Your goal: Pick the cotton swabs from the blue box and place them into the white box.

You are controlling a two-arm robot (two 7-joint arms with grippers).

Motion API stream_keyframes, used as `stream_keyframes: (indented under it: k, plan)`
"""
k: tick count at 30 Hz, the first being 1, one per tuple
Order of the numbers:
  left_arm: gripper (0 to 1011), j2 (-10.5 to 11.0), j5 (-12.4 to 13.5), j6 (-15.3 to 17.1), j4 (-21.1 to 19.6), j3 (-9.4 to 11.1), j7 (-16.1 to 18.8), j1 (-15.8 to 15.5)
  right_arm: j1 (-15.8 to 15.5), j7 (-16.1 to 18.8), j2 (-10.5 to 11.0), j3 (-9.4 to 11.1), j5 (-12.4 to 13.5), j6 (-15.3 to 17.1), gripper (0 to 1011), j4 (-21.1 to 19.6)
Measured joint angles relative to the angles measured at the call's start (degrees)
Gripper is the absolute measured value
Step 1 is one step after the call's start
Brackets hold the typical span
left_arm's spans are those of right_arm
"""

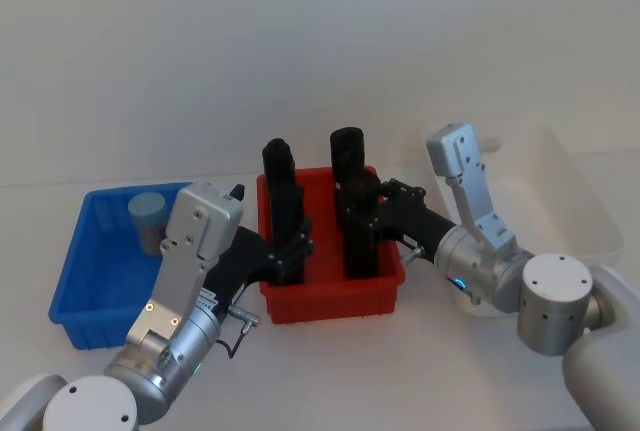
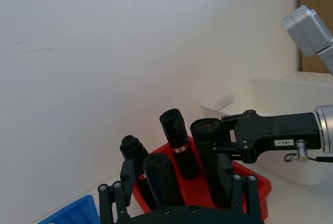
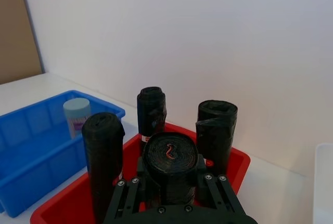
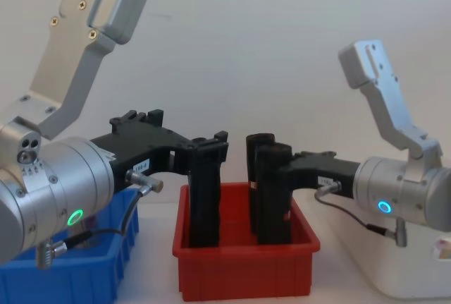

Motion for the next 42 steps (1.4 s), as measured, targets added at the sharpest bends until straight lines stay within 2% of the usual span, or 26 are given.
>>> stream_keyframes:
  k: [5,13,19,23,26,35,42]
  plan:
    - [1004,0.0,0.0,0.0,0.0,0.0,0.0,0.0,-1.5,-1.0,0.6,0.5,1.3,0.7,503,-3.6]
    - [1004,0.0,0.0,0.0,0.0,0.0,0.0,0.0,-4.7,-3.7,2.1,1.5,3.7,2.1,503,-11.9]
    - [1004,0.0,0.0,0.0,0.0,0.0,0.0,0.0,-8.1,-7.2,4.0,2.7,5.8,3.9,503,-20.8]
    - [1004,0.0,0.0,0.0,0.0,0.0,0.0,0.0,-9.5,-9.0,4.8,3.3,6.4,4.7,503,-24.5]
    - [1004,0.0,0.0,0.0,0.0,0.0,0.0,0.0,-11.2,-11.4,5.9,4.0,6.8,5.8,501,-28.5]
    - [1004,0.0,0.0,0.0,0.0,0.0,0.0,0.0,-15.1,-17.5,9.0,6.3,7.0,9.1,501,-36.8]
    - [1004,0.0,0.0,0.0,0.0,0.0,0.0,0.0,-18.0,-20.5,11.2,7.8,7.3,12.4,503,-41.2]
